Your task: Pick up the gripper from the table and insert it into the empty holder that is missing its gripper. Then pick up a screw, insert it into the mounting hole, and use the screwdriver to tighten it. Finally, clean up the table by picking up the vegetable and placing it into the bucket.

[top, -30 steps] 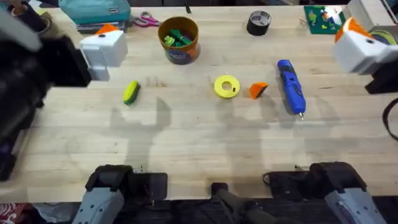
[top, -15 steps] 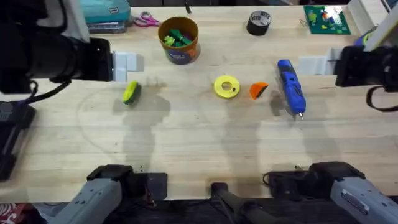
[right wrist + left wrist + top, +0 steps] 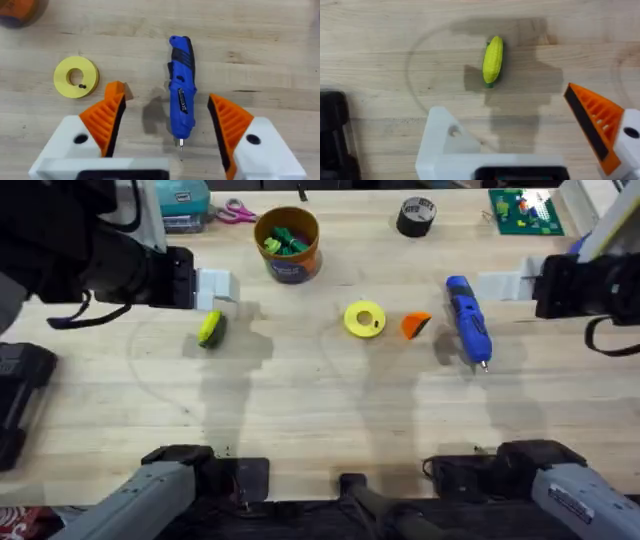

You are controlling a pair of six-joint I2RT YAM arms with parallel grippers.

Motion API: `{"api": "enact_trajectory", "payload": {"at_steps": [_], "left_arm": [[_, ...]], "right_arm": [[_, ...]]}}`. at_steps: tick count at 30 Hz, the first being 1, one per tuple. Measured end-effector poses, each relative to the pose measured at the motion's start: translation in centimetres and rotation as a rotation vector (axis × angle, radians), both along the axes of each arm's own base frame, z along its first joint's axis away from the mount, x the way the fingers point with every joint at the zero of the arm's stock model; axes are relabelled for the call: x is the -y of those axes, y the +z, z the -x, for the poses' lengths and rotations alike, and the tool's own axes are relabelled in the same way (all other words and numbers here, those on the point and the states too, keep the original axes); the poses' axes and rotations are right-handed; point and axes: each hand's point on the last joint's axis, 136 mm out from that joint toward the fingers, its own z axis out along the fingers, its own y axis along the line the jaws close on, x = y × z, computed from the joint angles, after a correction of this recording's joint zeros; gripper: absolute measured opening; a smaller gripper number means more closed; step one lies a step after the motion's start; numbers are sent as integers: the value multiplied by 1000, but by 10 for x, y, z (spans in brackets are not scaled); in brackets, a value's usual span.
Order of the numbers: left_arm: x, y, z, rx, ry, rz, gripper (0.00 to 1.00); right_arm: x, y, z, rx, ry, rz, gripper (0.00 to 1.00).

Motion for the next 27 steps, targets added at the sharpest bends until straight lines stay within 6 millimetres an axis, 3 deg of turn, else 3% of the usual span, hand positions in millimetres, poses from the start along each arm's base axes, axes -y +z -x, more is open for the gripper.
{"api": "enact_trajectory", "payload": {"at_steps": [6, 9, 10, 27], "left_arm": [[-2, -9, 4, -53, -16, -11, 985], [-13, -15, 4, -83, -6, -17, 985], [-24, -37, 2, -175, -21, -17, 985], [-25, -129, -16, -460, -137, 29, 985]], "right_arm": [[0, 0, 0, 0, 0, 0, 997], [0, 0, 0, 0, 0, 0, 997], [0, 0, 0, 1, 0, 0, 998], [0, 0, 0, 2, 0, 0, 998]]}}
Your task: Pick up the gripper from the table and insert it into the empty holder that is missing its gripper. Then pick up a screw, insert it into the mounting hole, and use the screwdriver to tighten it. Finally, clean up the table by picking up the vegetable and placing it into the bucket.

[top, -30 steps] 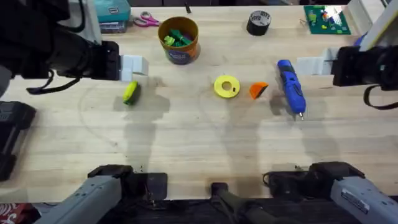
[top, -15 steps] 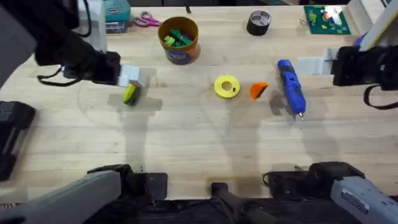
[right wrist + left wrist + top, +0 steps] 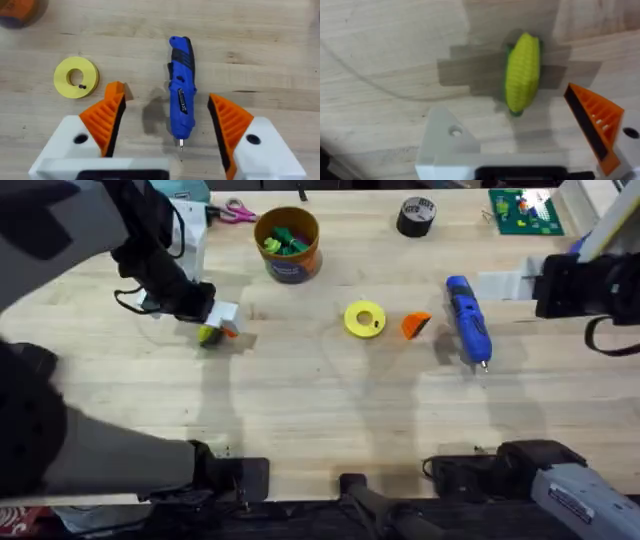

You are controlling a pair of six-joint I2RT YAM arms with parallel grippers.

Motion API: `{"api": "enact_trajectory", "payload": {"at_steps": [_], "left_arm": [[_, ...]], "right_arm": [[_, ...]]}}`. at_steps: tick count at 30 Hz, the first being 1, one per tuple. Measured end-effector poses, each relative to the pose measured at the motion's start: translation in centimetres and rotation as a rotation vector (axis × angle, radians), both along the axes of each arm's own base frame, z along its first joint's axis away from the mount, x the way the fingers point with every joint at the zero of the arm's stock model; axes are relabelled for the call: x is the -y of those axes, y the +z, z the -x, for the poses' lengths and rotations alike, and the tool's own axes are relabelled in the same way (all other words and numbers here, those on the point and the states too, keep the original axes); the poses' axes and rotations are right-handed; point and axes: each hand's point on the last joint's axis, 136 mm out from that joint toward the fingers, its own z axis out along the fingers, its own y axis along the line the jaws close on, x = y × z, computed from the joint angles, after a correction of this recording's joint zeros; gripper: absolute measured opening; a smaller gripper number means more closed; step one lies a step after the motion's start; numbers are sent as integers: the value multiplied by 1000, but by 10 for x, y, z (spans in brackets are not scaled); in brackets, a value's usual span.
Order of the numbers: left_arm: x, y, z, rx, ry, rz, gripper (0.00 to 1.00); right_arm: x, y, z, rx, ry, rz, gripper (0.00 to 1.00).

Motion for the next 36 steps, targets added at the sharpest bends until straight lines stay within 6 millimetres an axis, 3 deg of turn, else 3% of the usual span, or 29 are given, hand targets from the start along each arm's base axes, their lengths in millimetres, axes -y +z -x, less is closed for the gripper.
{"api": "enact_trajectory", "payload": {"at_steps": [8, 9, 14, 18, 19, 20, 36], "left_arm": [[-12, -27, -9, -29, 10, 7, 985], [-12, -29, -13, -17, -2, 8, 898], [-12, -29, -13, -15, -9, 9, 678], [-12, -29, -13, -15, -12, 12, 167], [-12, -29, -13, -15, -12, 12, 62], [-12, -29, -13, -15, -13, 12, 19], [-11, -27, -13, -17, -13, 17, 4]], "right_arm": [[0, 0, 0, 0, 0, 0, 998], [0, 0, 0, 0, 0, 0, 998], [0, 0, 0, 0, 0, 0, 998], [0, 0, 0, 0, 0, 0, 998], [0, 0, 0, 0, 0, 0, 997], [0, 0, 0, 0, 0, 0, 997], [0, 0, 0, 0, 0, 0, 998]]}}
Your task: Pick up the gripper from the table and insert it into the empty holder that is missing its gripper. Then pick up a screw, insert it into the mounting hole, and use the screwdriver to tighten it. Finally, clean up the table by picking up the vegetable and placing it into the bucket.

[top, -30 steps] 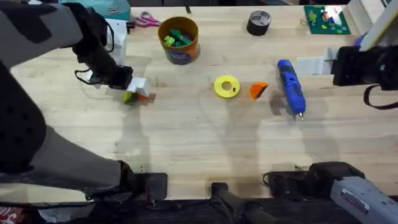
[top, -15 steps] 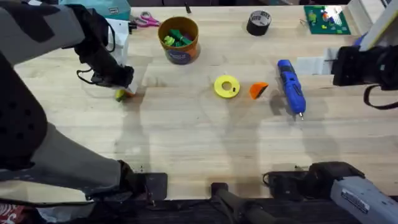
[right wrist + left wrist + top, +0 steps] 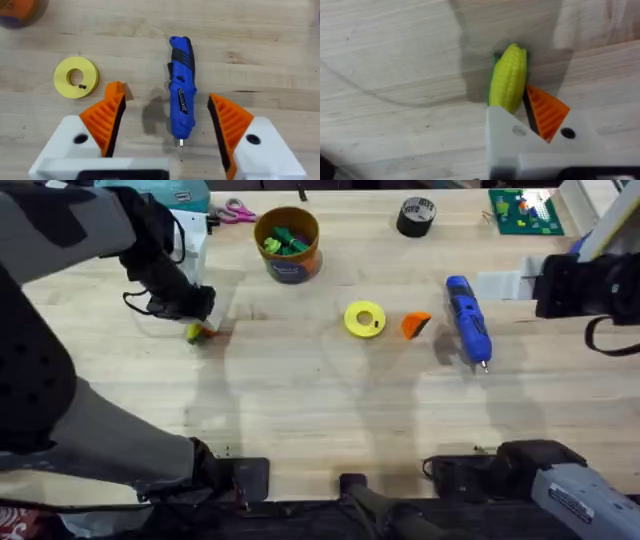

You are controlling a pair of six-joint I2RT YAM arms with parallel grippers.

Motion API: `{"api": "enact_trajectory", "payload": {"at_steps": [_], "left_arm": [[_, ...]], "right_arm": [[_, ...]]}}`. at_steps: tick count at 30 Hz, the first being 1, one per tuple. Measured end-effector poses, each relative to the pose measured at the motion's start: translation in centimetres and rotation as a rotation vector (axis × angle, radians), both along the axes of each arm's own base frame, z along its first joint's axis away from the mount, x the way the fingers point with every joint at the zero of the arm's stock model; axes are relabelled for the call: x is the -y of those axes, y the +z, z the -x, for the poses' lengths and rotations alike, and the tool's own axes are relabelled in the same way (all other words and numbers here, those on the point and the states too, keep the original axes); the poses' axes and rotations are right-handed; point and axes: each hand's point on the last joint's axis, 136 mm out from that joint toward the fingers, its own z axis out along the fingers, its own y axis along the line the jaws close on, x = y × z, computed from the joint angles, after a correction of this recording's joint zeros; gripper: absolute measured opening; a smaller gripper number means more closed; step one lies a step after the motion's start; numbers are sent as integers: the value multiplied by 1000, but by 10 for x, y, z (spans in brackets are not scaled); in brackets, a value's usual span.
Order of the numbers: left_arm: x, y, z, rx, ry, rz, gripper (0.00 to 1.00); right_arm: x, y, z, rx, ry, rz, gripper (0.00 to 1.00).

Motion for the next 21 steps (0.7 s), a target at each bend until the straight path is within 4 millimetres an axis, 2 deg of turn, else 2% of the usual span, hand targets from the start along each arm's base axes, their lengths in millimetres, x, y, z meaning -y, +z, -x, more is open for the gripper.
{"api": "enact_trajectory", "payload": {"at_steps": [5, 8, 15, 18, 21], "left_arm": [[0, 16, -6, 4, 0, 3, 4], [-2, 38, -19, 58, 0, -4, 4], [-4, 126, -39, 277, -2, -31, 4], [-2, 159, -35, 358, -3, -39, 4], [0, 182, -24, 409, -4, -47, 4]], "right_arm": [[0, 0, 0, 0, 0, 0, 998], [0, 0, 0, 0, 0, 0, 998], [0, 0, 0, 0, 0, 0, 997], [0, 0, 0, 0, 0, 0, 998], [0, 0, 0, 0, 0, 0, 998]]}}
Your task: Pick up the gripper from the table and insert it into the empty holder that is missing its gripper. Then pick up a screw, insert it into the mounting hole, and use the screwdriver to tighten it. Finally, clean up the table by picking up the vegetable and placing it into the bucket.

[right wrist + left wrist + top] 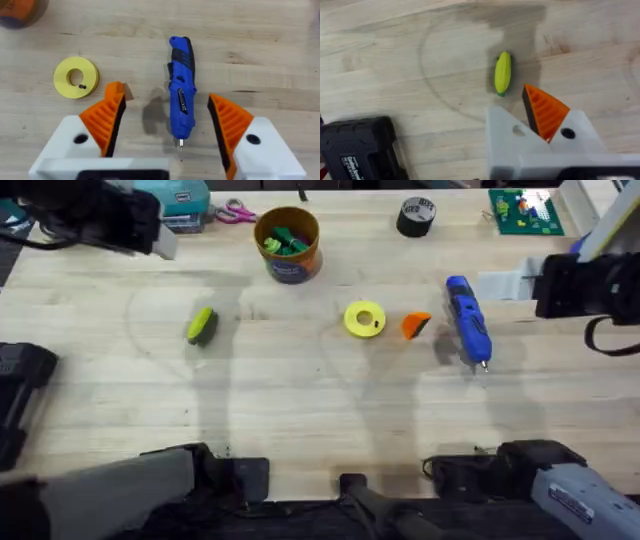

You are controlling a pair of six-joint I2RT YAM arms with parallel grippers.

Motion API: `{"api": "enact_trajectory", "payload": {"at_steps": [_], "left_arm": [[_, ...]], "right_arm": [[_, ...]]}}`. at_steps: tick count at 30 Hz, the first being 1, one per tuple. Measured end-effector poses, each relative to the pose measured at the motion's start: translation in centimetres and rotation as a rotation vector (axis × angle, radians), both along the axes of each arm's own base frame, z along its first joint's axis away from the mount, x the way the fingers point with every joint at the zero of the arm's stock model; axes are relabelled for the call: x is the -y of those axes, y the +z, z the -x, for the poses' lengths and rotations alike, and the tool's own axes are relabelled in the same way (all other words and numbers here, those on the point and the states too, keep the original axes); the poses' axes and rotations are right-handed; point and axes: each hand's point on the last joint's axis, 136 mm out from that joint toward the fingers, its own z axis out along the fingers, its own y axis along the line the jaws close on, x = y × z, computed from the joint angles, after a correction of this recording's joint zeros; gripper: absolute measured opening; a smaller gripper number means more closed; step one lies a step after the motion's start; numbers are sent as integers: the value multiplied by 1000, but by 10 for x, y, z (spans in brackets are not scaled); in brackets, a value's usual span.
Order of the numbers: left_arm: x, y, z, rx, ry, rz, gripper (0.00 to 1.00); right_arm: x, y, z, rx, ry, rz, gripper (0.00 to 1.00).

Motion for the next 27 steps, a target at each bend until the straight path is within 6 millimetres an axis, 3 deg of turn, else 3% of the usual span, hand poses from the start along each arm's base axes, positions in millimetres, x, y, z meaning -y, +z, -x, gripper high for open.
{"api": "enact_trajectory", "payload": {"at_steps": [5, 10, 20, 26, 27], "left_arm": [[4, 24, 22, 50, 1, -8, 4], [6, 41, 32, 108, 2, -13, 4], [7, 44, 33, 118, 0, -13, 27], [7, 44, 33, 118, 4, -10, 933], [7, 44, 33, 118, 5, -10, 971]], "right_arm": [[0, 0, 0, 0, 0, 0, 998], [0, 0, 0, 0, 0, 0, 997], [0, 0, 0, -1, 0, 0, 998], [0, 0, 0, -1, 0, 0, 998], [0, 0, 0, -1, 0, 0, 998]]}}
